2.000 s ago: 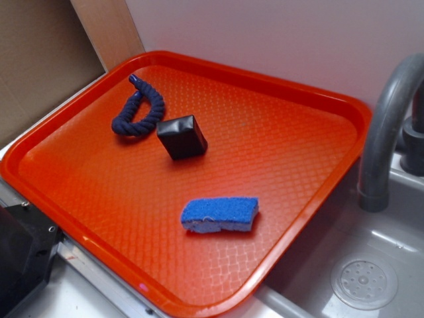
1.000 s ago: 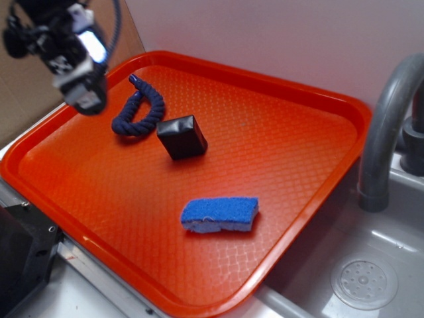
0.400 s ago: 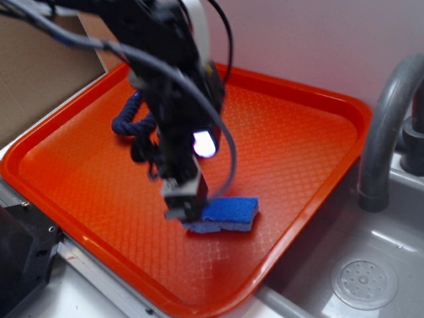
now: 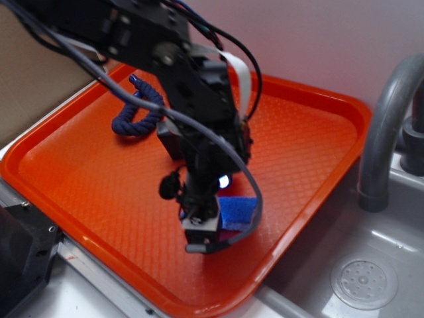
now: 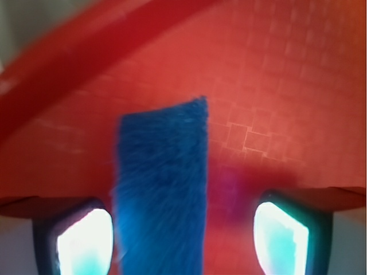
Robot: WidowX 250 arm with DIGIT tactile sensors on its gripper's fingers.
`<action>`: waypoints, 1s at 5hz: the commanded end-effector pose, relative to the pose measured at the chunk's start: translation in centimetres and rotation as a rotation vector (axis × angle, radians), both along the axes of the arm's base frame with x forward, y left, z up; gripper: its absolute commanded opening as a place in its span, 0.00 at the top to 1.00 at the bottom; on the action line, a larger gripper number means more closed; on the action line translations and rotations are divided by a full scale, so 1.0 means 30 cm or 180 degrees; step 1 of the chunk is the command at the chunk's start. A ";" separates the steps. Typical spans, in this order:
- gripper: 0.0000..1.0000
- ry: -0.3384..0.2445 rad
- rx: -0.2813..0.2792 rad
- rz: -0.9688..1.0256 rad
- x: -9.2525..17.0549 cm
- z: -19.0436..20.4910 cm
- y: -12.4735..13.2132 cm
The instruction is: Grab the blue sponge.
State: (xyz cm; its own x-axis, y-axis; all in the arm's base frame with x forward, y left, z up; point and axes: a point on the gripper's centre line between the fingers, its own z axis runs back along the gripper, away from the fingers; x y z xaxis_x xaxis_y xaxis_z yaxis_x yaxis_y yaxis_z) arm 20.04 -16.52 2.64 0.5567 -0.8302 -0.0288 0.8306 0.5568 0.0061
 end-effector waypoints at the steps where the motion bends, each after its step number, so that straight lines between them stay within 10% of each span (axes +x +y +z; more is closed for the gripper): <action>1: 1.00 -0.0033 -0.0023 -0.0111 -0.029 -0.009 -0.052; 3: 1.00 -0.0173 0.0105 0.0017 -0.059 0.048 -0.055; 4: 1.00 -0.0300 0.0366 0.0814 -0.055 0.182 -0.020; 5: 1.00 -0.0243 0.0267 0.1614 -0.050 0.322 0.058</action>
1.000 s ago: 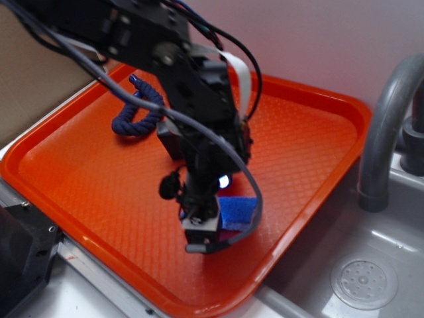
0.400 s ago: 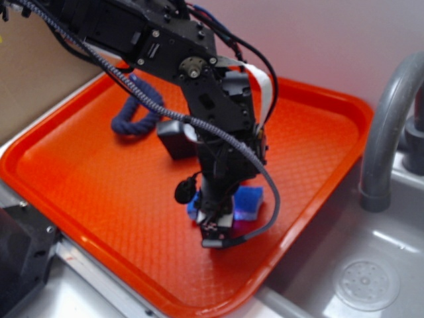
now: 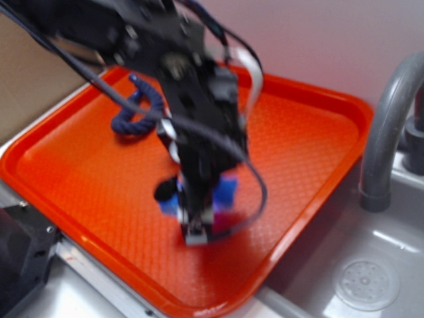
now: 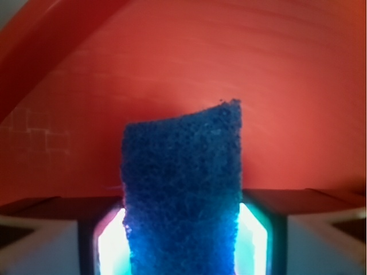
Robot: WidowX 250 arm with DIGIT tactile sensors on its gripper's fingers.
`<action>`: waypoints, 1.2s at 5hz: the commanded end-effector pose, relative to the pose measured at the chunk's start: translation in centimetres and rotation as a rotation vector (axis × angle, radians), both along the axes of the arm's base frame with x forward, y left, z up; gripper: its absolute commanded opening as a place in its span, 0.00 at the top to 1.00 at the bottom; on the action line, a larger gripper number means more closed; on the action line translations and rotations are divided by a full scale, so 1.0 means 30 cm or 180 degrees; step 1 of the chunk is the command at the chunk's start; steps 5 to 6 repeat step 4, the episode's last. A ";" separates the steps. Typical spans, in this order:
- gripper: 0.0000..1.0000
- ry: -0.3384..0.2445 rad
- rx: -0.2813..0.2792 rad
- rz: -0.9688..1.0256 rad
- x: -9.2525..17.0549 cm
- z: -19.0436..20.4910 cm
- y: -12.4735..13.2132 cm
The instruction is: Grab the blue sponge.
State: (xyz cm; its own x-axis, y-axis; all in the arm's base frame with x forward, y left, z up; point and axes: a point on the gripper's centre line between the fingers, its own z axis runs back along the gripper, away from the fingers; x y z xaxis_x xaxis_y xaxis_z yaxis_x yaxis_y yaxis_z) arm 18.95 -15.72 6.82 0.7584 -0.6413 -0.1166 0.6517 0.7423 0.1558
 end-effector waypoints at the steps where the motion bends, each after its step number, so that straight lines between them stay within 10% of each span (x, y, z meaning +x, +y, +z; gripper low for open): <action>1: 1.00 -0.0347 -0.0228 0.1483 -0.021 0.322 0.092; 3: 1.00 -0.0700 -0.0412 0.2246 -0.063 0.568 0.196; 6: 1.00 -0.0772 -0.0612 0.2383 -0.058 0.599 0.244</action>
